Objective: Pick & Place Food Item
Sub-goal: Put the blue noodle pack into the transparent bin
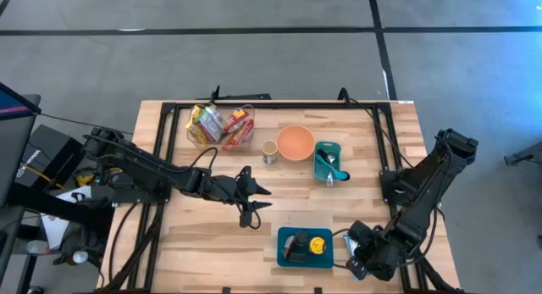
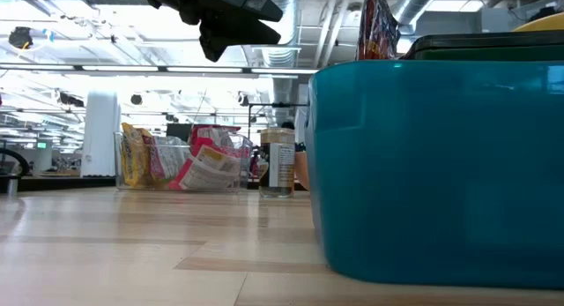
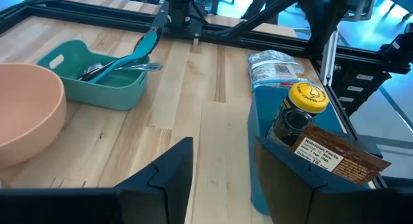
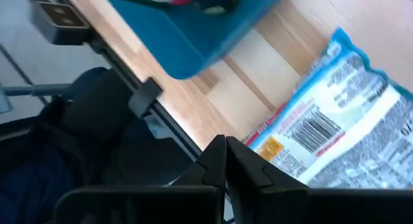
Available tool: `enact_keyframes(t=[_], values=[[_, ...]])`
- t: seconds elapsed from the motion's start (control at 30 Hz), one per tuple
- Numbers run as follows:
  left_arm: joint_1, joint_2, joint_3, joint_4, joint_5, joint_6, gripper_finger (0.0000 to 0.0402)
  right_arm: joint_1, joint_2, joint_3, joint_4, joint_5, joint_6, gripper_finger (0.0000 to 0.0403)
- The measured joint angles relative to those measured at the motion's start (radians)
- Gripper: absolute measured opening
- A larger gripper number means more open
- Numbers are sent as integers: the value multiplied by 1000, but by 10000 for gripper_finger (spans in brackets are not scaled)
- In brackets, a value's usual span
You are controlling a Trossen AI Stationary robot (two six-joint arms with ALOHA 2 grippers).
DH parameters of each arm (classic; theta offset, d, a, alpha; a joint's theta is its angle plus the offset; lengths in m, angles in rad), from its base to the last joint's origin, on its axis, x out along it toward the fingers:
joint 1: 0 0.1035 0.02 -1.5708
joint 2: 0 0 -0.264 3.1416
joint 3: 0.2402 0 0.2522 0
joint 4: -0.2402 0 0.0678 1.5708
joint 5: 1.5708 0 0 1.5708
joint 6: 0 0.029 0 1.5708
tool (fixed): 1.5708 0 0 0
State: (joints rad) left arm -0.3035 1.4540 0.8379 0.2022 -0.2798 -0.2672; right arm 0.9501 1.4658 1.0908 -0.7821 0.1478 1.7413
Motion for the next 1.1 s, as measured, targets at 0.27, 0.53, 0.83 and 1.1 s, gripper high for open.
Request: enact_keyframes(t=[0.27,0.53,0.83,1.1], values=[[0,0,0,0,0,0,158,3,80,0,-7,-155,108,1],[0,0,0,0,0,0,158,37,149,0,-16,-325,250,0],[0,0,0,0,0,0,158,66,173,0,-26,-364,399,0],[0,0,0,0,-1,0,158,52,173,0,-66,-361,418,0]])
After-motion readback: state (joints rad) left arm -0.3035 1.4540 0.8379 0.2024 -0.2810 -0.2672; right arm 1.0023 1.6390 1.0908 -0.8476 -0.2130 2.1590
